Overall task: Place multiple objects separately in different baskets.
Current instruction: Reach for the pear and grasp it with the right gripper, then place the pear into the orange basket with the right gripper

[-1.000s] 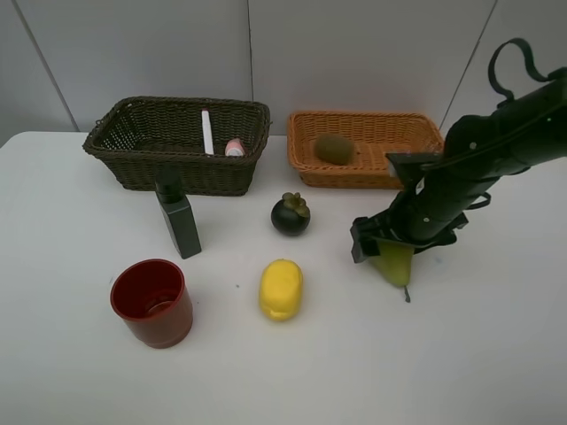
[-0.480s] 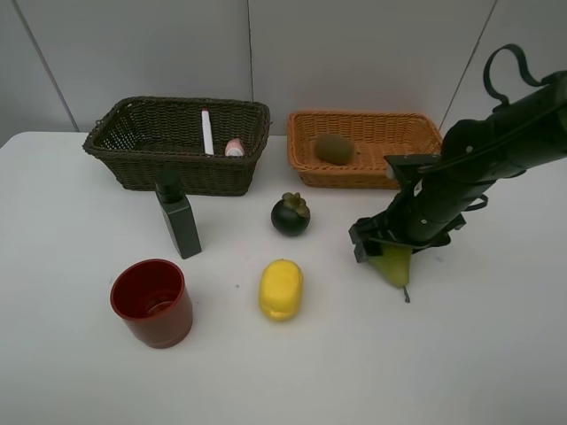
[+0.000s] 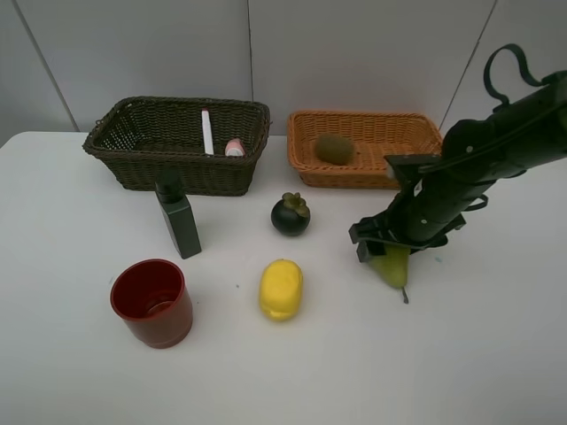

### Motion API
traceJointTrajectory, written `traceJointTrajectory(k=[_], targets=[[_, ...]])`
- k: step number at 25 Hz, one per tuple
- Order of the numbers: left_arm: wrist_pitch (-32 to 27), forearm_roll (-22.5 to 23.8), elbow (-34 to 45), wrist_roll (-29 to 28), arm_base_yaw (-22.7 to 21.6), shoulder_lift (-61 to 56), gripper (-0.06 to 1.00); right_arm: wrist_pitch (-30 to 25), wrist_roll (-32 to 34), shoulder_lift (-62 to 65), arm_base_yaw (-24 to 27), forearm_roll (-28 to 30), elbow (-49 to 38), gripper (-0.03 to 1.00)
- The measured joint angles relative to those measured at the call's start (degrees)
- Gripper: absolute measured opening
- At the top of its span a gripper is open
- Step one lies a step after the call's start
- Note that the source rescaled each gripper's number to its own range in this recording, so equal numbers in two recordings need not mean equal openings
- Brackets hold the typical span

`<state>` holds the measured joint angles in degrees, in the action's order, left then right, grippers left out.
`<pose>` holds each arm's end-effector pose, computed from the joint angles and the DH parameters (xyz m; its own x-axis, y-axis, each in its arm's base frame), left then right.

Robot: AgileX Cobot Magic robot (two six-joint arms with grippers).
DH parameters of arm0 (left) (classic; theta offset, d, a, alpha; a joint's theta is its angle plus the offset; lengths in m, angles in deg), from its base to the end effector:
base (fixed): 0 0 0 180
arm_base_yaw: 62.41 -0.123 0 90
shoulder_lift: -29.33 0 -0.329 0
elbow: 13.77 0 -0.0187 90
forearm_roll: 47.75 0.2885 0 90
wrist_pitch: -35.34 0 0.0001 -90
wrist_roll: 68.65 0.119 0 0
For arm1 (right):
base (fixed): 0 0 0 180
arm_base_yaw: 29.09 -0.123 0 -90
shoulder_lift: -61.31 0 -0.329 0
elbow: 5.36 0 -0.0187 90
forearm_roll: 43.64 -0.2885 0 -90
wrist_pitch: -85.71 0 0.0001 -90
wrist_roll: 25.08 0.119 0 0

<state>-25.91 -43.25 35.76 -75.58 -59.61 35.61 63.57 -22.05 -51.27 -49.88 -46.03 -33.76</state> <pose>0.0072 0.0078 0.2826 -0.4506 -0.0609 -0.8906 -0.0501 0.9978 -0.0429 0.3331 0.1285 0.1005 -0.9236 -0.2529 -0.2881 -0.2759 0.9603 0.0415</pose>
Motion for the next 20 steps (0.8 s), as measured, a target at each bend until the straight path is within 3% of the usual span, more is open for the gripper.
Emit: traceJointTrajectory(k=[13, 20], targets=[[0.0, 0.0, 0.0, 0.0, 0.0, 0.0, 0.93, 0.0, 0.6, 17.1, 0.0, -0.1, 0.1, 0.71], [0.0, 0.0, 0.0, 0.0, 0.0, 0.0, 0.93, -0.5, 4.4, 19.5, 0.5, 5.2, 6.1, 0.71]])
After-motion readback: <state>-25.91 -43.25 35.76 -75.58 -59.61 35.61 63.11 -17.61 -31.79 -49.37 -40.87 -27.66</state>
